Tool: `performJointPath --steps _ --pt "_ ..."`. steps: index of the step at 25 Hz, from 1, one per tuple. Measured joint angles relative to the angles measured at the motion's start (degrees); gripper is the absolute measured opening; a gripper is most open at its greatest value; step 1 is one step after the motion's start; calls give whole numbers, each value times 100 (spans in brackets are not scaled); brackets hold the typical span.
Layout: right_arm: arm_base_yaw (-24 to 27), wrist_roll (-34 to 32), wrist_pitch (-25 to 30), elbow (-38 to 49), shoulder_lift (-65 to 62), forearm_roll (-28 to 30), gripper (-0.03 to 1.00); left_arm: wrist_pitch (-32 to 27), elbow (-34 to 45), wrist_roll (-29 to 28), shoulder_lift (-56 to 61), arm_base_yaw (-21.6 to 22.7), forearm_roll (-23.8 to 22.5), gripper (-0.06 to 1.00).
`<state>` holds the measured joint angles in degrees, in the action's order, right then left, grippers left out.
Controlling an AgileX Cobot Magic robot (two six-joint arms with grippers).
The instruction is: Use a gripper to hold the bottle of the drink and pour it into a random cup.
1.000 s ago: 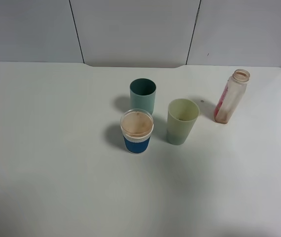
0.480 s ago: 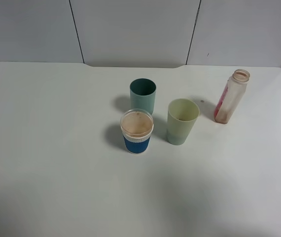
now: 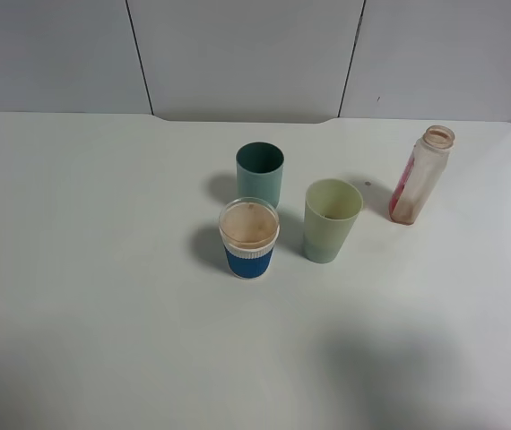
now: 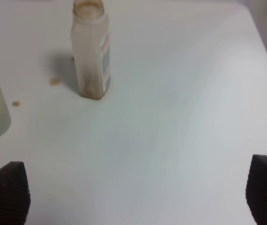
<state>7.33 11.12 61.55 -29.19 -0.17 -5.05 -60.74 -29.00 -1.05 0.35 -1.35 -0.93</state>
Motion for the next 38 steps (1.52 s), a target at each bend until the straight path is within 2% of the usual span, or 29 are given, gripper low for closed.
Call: performJointPath --steps 8,38 --pt "0 -387 -36 2 0 312 91 0 0 0 0 0 0 93" --pt "0 -412 -36 2 0 352 91 0 0 0 0 0 0 93"
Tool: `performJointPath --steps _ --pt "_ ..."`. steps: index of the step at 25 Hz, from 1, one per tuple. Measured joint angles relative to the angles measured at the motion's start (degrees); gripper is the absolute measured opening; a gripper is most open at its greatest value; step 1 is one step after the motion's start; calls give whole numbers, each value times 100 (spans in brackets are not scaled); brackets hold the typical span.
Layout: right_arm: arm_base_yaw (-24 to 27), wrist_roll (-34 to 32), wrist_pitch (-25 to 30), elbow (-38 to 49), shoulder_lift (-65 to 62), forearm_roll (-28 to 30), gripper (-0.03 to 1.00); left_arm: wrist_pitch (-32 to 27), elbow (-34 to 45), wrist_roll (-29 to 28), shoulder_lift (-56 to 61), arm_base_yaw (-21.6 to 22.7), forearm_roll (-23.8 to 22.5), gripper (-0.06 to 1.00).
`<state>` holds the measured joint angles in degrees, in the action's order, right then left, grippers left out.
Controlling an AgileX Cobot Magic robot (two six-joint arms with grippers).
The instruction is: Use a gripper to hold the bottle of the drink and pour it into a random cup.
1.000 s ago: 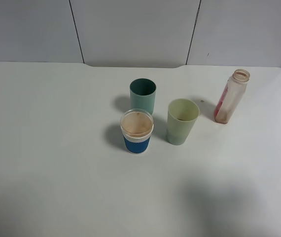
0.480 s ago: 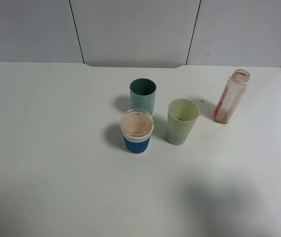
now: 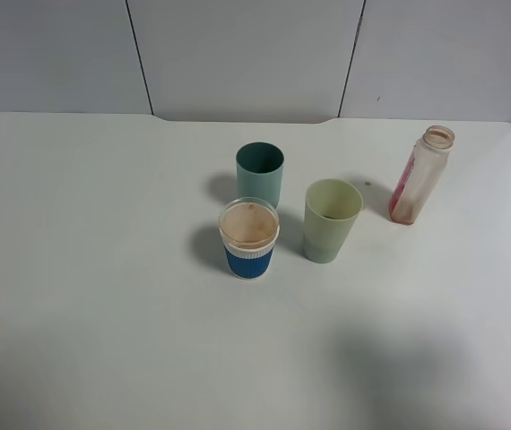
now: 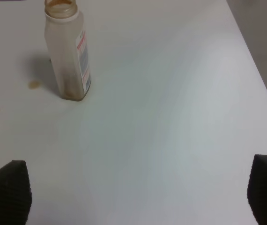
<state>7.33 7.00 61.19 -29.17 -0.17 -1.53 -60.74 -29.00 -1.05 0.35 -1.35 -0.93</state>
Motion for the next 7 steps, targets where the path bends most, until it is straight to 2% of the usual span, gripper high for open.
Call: performJointPath --steps 7 --pt "0 0 0 0 0 0 91 0 0 0 0 0 0 93"
